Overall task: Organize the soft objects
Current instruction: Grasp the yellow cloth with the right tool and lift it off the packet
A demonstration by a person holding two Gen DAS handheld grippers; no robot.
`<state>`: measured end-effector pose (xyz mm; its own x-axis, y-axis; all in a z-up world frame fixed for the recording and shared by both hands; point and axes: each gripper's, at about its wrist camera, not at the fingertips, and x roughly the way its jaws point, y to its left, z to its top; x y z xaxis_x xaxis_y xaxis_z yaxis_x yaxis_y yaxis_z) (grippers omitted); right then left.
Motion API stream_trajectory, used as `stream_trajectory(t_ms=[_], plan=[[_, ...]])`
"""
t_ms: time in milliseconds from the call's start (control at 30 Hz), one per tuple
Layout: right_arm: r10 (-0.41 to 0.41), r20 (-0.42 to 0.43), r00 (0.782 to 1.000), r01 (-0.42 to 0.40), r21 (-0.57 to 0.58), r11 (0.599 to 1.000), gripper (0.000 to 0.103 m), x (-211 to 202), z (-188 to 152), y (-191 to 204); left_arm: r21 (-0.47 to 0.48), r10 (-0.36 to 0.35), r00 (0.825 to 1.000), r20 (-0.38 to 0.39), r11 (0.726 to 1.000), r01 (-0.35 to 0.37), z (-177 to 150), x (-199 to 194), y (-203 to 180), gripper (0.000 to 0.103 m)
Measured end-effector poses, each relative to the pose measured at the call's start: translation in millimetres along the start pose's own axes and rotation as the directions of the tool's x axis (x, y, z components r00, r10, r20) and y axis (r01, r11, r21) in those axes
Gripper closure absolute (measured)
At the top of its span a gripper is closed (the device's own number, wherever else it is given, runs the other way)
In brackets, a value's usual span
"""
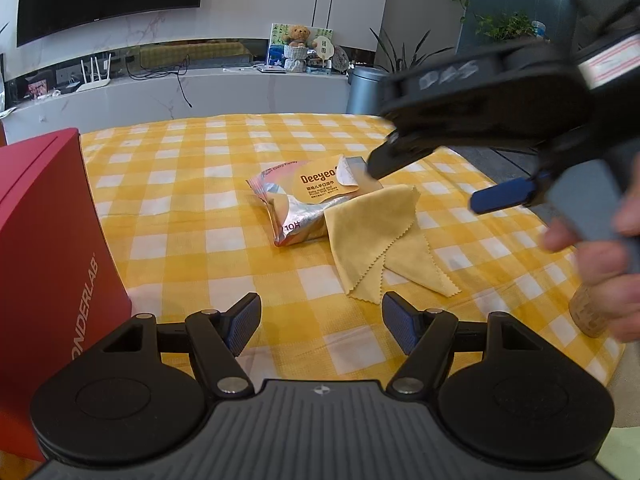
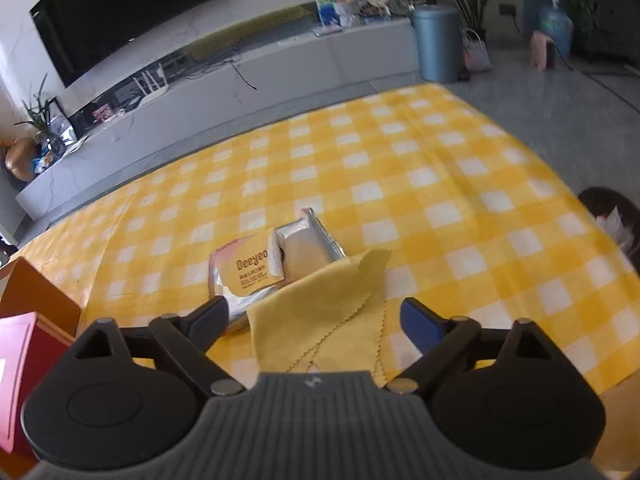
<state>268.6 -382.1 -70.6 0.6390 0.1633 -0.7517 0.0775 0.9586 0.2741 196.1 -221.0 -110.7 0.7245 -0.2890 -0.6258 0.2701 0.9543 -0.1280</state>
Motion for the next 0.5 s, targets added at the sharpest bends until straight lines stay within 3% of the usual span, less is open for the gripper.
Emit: stream_trajectory(t_ms=[133,333,500], plan=[[-0.006,-0.063,0.998,0.005,-0.018,1.000,0.003,26.0,-2.2,1.7,0.014,0.005,1.000,0.001,1.000,-0.005,-2.1,1.5,-2.8,0.021],[0.002,-0.086,0.996,-0.011,-0.106,0.994,0.003,46.9,-12.1,12.4,0.012,-0.012,1.000,-0.006,1.000,0.012,-6.1,3.9,-6.1,0.019],[-0.038,-0.108,0.993,0.022,-0.146,0.989,0.003,64.0,-16.0,20.4,0.010,0.004,1.000,-0.021,1.000,-0.004,-7.7,6.7,-6.2,0.019]])
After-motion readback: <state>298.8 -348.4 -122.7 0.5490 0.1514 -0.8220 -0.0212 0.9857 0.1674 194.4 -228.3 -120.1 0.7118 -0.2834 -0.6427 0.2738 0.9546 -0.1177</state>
